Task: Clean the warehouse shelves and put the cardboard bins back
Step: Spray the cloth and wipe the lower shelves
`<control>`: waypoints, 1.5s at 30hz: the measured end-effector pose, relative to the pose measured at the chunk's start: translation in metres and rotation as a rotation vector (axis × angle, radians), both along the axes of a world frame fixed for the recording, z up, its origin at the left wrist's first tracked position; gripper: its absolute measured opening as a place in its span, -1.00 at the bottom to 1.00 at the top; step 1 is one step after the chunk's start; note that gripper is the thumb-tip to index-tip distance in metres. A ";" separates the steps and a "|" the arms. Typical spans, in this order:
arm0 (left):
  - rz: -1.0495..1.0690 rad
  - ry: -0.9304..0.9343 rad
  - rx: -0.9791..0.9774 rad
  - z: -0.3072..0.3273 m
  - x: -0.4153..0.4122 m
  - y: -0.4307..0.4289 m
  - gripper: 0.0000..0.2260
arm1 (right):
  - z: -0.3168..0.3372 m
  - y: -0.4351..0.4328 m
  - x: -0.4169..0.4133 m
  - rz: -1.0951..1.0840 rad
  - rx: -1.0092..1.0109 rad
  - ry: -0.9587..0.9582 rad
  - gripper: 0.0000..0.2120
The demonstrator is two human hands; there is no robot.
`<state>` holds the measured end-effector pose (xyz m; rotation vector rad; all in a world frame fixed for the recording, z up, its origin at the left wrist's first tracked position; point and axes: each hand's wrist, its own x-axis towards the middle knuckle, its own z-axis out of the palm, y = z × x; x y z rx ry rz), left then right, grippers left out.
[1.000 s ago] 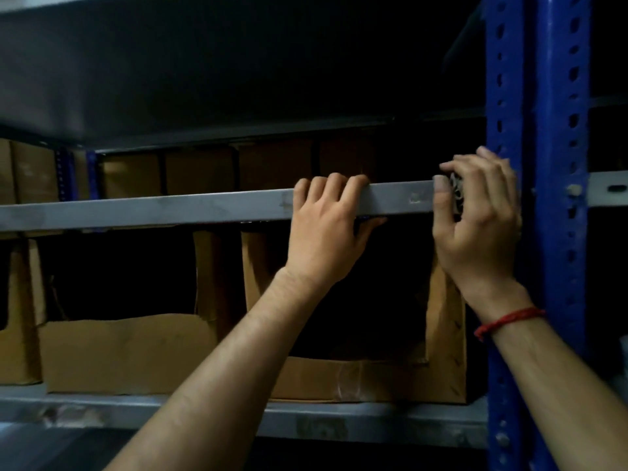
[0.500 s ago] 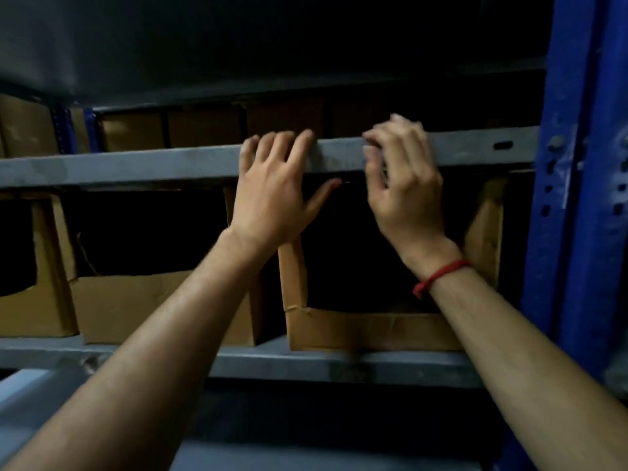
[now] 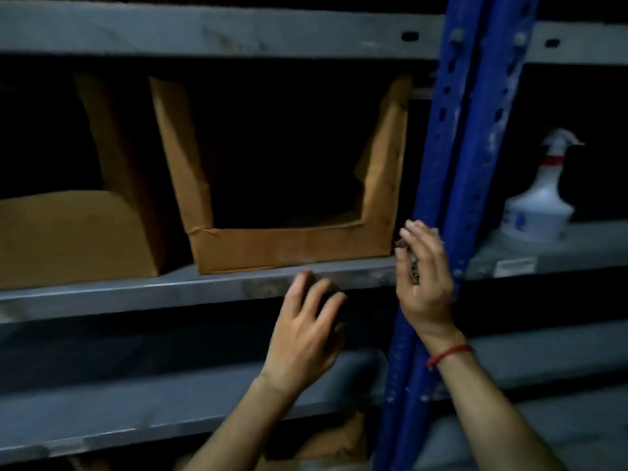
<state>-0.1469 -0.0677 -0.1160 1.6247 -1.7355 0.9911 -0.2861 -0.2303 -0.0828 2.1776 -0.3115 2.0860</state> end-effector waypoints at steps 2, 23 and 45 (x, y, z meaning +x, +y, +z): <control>-0.020 0.068 -0.083 0.001 -0.014 -0.017 -0.65 | -0.018 -0.012 -0.011 -0.034 0.014 0.082 -0.70; -0.268 1.232 0.747 -0.146 -0.080 -0.092 -0.37 | -0.075 -0.043 -0.062 -0.001 -0.202 0.456 -0.36; -0.168 1.337 0.706 -0.178 -0.082 -0.099 -0.50 | -0.119 -0.053 -0.049 0.196 -0.392 0.713 -0.69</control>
